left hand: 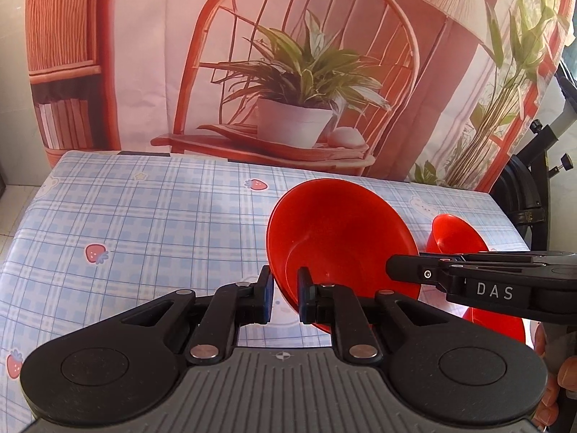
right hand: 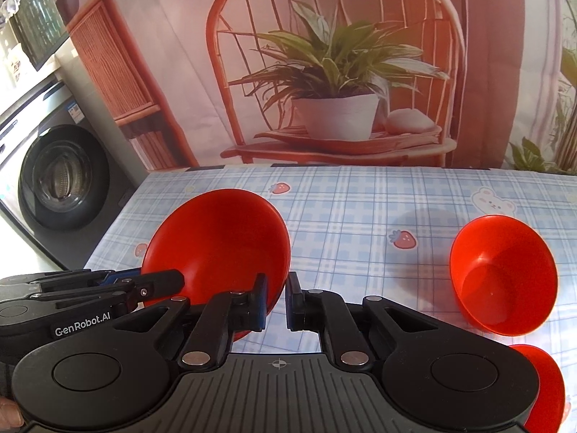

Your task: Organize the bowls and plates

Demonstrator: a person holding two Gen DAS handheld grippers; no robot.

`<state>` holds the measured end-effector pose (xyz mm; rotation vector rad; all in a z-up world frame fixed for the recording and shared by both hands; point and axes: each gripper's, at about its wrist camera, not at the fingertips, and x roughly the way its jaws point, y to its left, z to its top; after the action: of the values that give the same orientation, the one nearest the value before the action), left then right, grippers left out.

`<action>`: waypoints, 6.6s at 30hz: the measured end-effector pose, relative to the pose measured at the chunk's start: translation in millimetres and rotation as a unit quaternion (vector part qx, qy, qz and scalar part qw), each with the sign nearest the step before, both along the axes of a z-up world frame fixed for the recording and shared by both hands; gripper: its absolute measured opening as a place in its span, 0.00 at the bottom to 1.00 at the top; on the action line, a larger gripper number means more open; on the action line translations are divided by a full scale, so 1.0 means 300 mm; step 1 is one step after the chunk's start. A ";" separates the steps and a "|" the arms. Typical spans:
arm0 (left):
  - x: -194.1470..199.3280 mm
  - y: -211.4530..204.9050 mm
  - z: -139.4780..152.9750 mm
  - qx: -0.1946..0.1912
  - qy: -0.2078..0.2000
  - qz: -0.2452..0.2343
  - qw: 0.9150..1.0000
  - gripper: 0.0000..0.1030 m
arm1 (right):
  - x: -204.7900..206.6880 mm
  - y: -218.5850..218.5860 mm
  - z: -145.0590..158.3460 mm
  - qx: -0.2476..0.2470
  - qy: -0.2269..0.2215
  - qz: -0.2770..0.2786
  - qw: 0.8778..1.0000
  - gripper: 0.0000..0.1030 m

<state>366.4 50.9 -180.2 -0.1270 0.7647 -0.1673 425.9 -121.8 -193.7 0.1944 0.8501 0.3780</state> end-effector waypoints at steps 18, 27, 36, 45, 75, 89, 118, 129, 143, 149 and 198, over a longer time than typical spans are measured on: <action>-0.235 -0.271 0.147 0.047 -0.037 -0.050 0.997 0.14 | -0.290 -0.242 0.147 0.022 -0.043 -0.048 0.998 0.07; -0.296 -0.392 0.117 0.039 -0.027 -0.079 0.996 0.15 | -0.426 -0.370 0.126 0.004 -0.055 -0.065 0.996 0.08; -0.287 -0.526 0.059 0.056 -0.012 -0.111 0.992 0.15 | -0.489 -0.482 0.055 -0.010 -0.052 -0.105 0.993 0.08; -0.229 -0.607 -0.003 0.057 0.010 -0.141 0.988 0.15 | -0.503 -0.578 -0.022 0.011 -0.049 -0.149 0.988 0.08; -0.083 -0.695 -0.119 0.069 0.050 -0.161 0.983 0.15 | -0.401 -0.658 -0.172 0.018 -0.024 -0.178 0.984 0.09; -0.091 -0.680 -0.111 0.075 0.045 -0.146 0.985 0.33 | -0.429 -0.656 -0.159 0.016 -0.037 -0.173 0.984 0.20; 0.032 -0.607 0.002 0.039 -0.023 -0.104 0.994 0.37 | -0.289 -0.714 -0.049 -0.008 -0.128 -0.109 0.986 0.30; 0.179 -0.619 -0.074 0.024 0.016 -0.094 0.995 0.37 | -0.130 -0.705 -0.104 -0.010 -0.094 -0.079 0.992 0.23; 0.282 -0.658 -0.182 0.000 0.058 -0.103 0.993 0.37 | 0.045 -0.742 -0.231 0.010 -0.032 -0.103 0.994 0.17; 0.283 -0.653 -0.209 -0.010 0.057 -0.100 0.993 0.17 | 0.058 -0.745 -0.252 0.025 -0.026 -0.106 0.994 0.09; -0.293 -0.528 0.110 -0.012 -0.032 -0.108 0.994 0.15 | -0.533 -0.615 0.060 0.046 -0.097 -0.155 0.982 0.07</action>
<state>278.5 -107.3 -147.4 -0.0606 0.7114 -0.3847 266.1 -306.2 -175.6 0.3646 0.5989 0.1413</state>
